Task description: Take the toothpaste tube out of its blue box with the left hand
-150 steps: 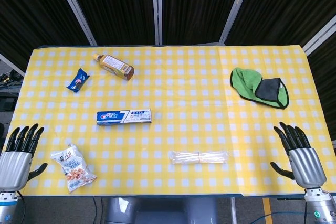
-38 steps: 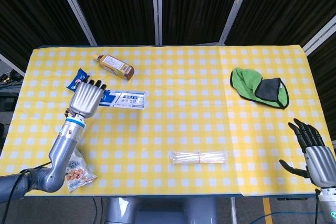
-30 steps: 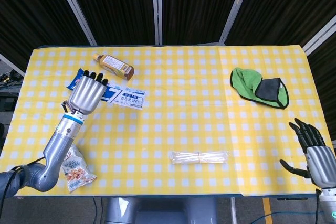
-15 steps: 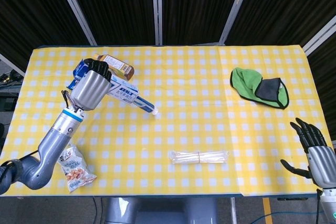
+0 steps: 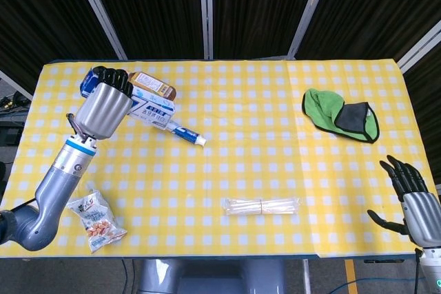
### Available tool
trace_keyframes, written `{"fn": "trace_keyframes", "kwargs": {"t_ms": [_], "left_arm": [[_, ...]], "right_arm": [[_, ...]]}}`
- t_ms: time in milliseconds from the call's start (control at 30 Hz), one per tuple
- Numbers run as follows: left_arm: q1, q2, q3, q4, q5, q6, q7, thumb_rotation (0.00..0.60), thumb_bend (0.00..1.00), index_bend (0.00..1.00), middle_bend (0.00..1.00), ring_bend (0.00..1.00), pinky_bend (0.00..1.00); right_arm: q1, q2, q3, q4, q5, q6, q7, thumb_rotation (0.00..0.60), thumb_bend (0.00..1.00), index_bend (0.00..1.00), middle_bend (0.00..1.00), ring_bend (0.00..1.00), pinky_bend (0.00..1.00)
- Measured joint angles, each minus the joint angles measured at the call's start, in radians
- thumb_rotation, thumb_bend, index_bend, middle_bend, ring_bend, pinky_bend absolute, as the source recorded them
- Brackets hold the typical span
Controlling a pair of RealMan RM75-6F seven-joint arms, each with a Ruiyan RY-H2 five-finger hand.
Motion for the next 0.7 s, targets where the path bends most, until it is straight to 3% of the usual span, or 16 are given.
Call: {"fn": "trace_keyframes", "kwargs": {"t_ms": [200, 433, 533, 700], "left_arm": [[0.016, 0.017, -0.015, -0.039, -0.034, 0.006, -0.062, 0.600, 0.40, 0.46, 0.28, 0.32, 0.36], [0.037, -0.018, -0.040, -0.111, -0.191, -0.013, -0.180, 0.600, 0.40, 0.41, 0.24, 0.29, 0.35], [0.041, -0.057, -0.051, -0.134, -0.259, -0.023, -0.237, 0.600, 0.35, 0.32, 0.17, 0.22, 0.29], [0.047, -0.113, -0.056, -0.158, -0.326, -0.054, -0.328, 0.600, 0.22, 0.15, 0.01, 0.06, 0.09]], "right_arm": [[0.000, -0.001, -0.002, -0.003, -0.004, 0.000, -0.007, 0.600, 0.08, 0.00, 0.00, 0.00, 0.00], [-0.002, 0.000, -0.001, -0.004, -0.004, 0.005, -0.007, 0.600, 0.08, 0.00, 0.00, 0.00, 0.00], [-0.002, 0.000, -0.001, -0.003, -0.002, 0.002, -0.005, 0.600, 0.08, 0.00, 0.00, 0.00, 0.00], [0.000, -0.001, 0.001, 0.000, 0.004, -0.002, -0.003, 0.600, 0.08, 0.00, 0.00, 0.00, 0.00]]}}
